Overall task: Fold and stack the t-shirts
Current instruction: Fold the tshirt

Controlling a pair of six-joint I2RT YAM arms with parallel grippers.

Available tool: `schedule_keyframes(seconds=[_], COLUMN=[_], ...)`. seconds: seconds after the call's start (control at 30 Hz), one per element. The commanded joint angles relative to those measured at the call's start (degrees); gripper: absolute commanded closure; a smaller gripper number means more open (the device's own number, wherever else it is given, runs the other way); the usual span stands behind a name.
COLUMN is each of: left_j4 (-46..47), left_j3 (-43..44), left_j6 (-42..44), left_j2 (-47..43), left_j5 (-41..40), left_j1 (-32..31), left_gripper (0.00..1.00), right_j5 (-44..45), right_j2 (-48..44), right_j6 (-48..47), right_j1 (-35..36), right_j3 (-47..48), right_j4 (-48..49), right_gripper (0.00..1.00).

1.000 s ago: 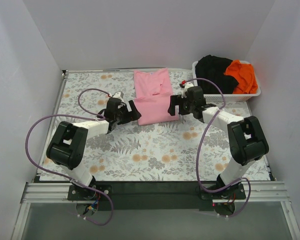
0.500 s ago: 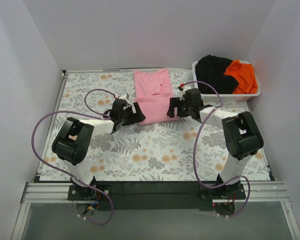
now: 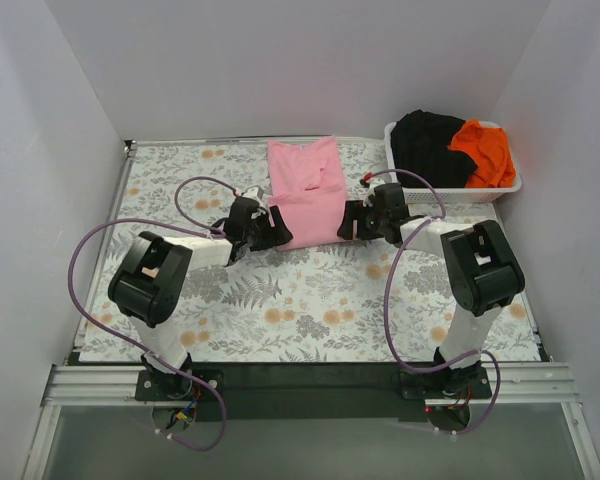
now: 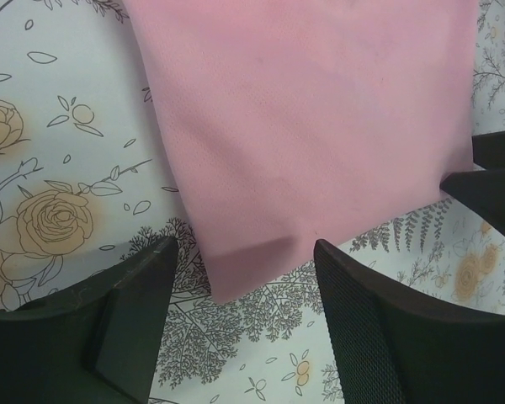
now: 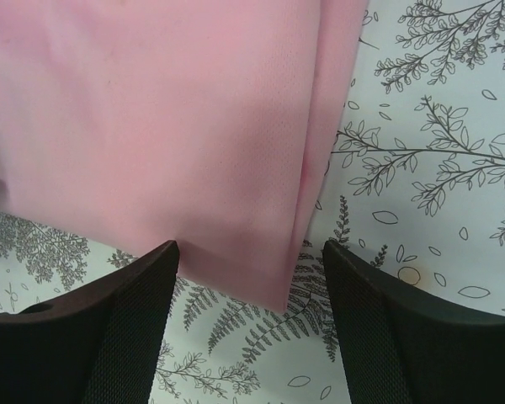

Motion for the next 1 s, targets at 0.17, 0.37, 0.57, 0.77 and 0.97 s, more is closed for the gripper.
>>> schedule_keyframes(seconds=[0.17, 0.37, 0.57, 0.77, 0.97], left_j4=[-0.4, 0.4, 1.3, 2.1, -1.7], left_j3=[-0.4, -0.8, -5.0, -16.4, -28.0], left_j6=[0.0, -0.2, -0.7, -2.5, -7.1], left_j2=[-0.1, -0.7, -4.1, -14.4, -32.7], left_j5=[2.1, 2.6, 2.2, -3.4, -7.9], left_j1=[-0.6, -1.1, -1.7, -5.8, -9.2], left_gripper=[0.48, 0.91, 1.00, 1.00, 1.00], right_j5=[-5.0, -5.1, -4.4, 0.1, 4.1], right_j2=[2.8, 0.8, -3.7, -9.7, -19.2], right_j6=[1.7, 1.9, 2.4, 4.0, 7.1], right_j1=[-0.2, -0.1, 1.6, 7.8, 16.1], right_j3=[-2.2, -3.8, -9.8, -19.1, -27.0], right_j4=[3.9, 4.4, 4.4, 4.3, 3.2], right_gripper=[0.46, 0.85, 0.99, 0.99, 0.99])
